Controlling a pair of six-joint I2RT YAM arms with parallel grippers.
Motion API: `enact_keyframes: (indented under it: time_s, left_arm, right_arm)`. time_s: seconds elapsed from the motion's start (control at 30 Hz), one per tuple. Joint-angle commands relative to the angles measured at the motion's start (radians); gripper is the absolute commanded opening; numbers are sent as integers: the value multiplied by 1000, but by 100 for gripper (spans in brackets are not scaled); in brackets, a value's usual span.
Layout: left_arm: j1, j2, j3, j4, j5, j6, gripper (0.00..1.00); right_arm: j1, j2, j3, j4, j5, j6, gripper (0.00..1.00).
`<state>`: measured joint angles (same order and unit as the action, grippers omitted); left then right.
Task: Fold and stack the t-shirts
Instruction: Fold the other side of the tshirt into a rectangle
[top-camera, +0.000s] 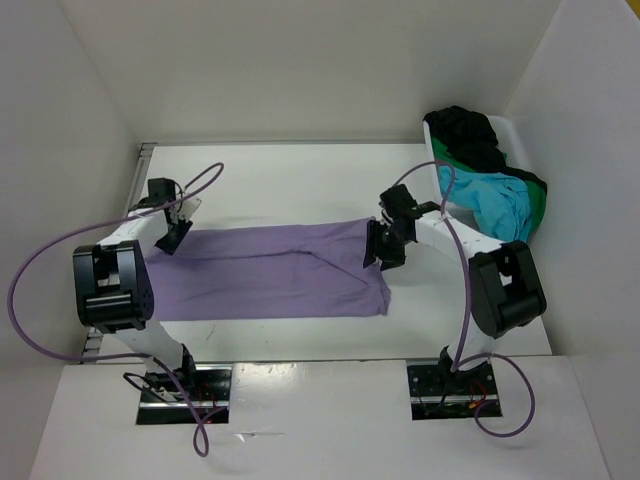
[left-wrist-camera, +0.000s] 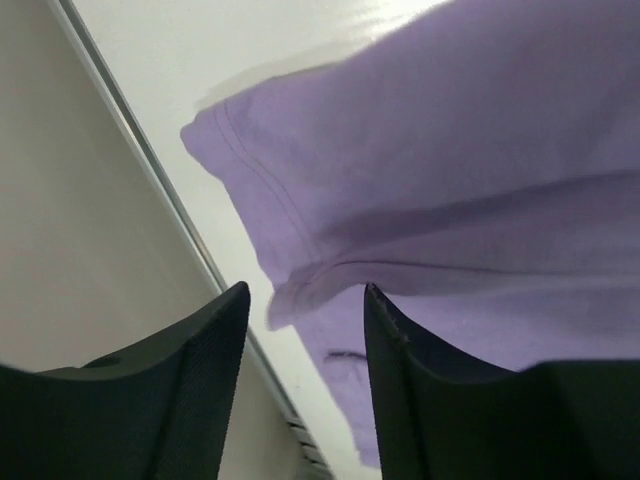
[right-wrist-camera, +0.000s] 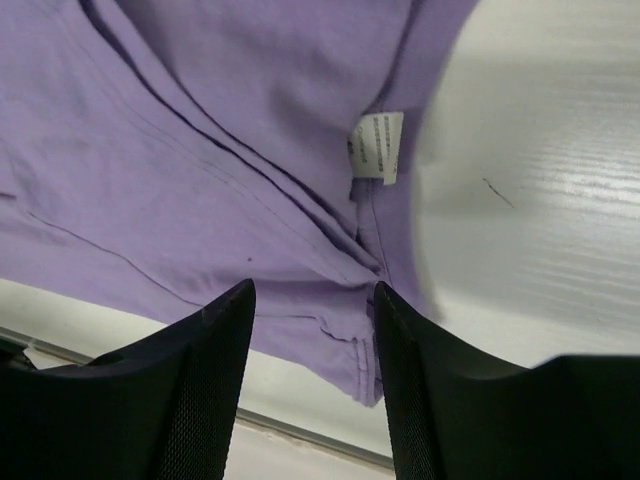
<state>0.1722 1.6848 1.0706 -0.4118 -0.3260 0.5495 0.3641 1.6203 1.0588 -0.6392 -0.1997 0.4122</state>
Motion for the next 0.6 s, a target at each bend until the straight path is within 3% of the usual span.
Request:
enact_keyframes:
  time_s: [0.0, 0.3, 0.57]
  left_arm:
    - [12, -86, -11, -79, 21, 21, 59]
    - [92, -172, -20, -203, 88, 136, 64]
    - [39, 14, 25, -162, 29, 46, 67]
  right_arm:
    - [3, -6, 30, -62, -4, 8, 57]
    - [3, -99, 90, -24, -15, 17, 58]
    - [103, 44, 259, 24, 23, 7, 58]
